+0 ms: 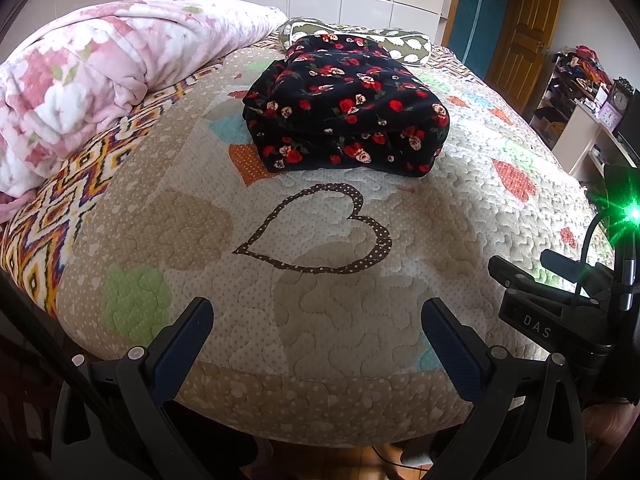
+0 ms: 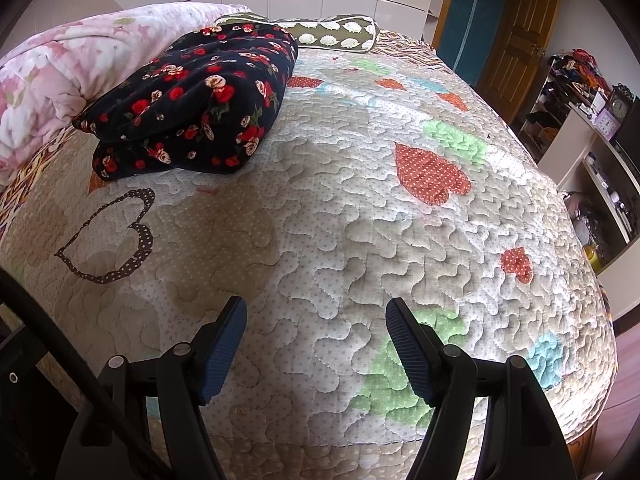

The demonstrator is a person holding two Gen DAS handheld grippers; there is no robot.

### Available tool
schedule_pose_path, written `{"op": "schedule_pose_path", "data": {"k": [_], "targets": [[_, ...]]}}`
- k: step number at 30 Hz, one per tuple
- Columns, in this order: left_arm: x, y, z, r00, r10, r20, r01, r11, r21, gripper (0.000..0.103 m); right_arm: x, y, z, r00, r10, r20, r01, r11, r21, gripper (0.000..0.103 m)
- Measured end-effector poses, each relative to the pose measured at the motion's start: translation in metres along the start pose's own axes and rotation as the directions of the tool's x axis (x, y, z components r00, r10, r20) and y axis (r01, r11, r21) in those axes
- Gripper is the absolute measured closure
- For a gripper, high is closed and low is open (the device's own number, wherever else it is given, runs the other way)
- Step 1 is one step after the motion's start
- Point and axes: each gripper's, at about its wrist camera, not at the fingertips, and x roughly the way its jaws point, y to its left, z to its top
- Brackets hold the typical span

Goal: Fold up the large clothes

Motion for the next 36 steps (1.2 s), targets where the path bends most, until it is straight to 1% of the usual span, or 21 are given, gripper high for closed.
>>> {"op": "schedule_pose_path", "data": {"k": [17,28,36], "targets": [[0.005,0.003,-0.002,1.0,0.012,-0.01,-0.012,1.0,-0.003,0.0,0.003,0.001,-0.002,1.0,-0.013,0.001,0.013,1.0,-0.016,0.027],[0.009,-0.013,-0.004,0.999,0.032,-0.029,-0.031,0.999,0.038,0.0,0.004,0.0,-0.004,0.995,-0.097,0.024,0.099,0.992,-0.079,0.026],[0.011,-0.028,-0.005,0.999,0.039,-0.037,-0.036,0.996,0.08,0.0,0.005,-0.009,-0.006,0.994,-0.108,0.025,0.11,0.991,-0.078,0.024]]}}
